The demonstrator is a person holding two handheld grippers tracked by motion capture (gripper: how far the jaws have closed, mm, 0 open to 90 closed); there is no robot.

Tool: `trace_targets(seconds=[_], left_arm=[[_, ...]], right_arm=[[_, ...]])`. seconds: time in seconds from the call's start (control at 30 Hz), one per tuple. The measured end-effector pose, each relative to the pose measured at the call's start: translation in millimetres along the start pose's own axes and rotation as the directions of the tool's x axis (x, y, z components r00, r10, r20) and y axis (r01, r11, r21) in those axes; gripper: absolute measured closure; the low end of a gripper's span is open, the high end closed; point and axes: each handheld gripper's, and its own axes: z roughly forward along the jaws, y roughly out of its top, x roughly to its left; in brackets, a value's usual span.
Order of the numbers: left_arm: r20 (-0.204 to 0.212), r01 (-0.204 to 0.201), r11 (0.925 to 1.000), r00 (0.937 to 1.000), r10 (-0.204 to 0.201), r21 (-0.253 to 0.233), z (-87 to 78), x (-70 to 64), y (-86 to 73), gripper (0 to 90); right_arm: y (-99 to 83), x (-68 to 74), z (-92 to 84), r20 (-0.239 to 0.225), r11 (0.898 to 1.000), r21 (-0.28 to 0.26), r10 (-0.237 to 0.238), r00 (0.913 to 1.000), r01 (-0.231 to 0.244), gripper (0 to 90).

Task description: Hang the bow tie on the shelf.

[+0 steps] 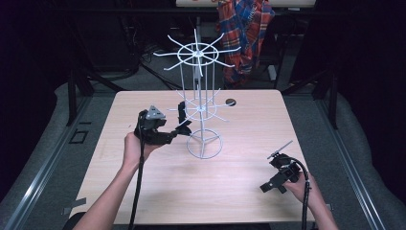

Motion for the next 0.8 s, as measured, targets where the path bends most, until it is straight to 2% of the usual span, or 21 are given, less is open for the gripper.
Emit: trace_targets(seconds=[0.03,0.2,0.4,0.57,0.73,0.77,0.8], left_arm=[[-0.002,-0.003,0.9999,1.0,0.003,0.017,-2.1,0.5,-1.1,33.1],[-0.027,0.015,0.9996,0.9995,-0.014,0.025,-10.1,3.4,-8.7,22.8],[-0.046,0.06,0.997,0.9973,-0.058,0.049,-19.3,14.2,-19.5,16.7],[-0.046,0.071,0.9958,0.9966,-0.068,0.058,-24.1,14.8,-22.2,14.8],[-0.059,0.082,0.9935,0.9952,-0.078,0.078,-32.1,15.5,-33.7,12.4],[-0.062,0.081,0.993,0.9952,-0.076,0.085,-33.4,16.0,-36.2,12.4],[-0.063,0.082,0.9925,0.9951,-0.077,0.091,-34.3,16.4,-38.1,12.4]], right_arm=[[1.2,-1.8,-2.1,-0.006,0.999,0.024,-0.027,0.9996,0.027,8.8],[1.4,-1.0,-2.3,-0.008,0.999,0.023,-0.031,0.9995,0.031,8.8],[1.5,0.4,-2.6,-0.01,1.0,0.015,-0.027,0.9996,0.028,8.8],[1.2,-0.7,-2.1,-0.013,1.0,0.014,-0.024,0.9996,0.024,8.8],[1.3,-1.6,-2.1,-0.009,0.999,0.023,-0.027,0.9996,0.028,8.8],[0.3,-0.1,-0.7,-0.001,1.0,0.003,-0.004,1.0,0.004,8.8],[0.1,-0.3,-0.4,-0.004,1.0,-0.001,-0.001,1.0,0.001,8.8]])
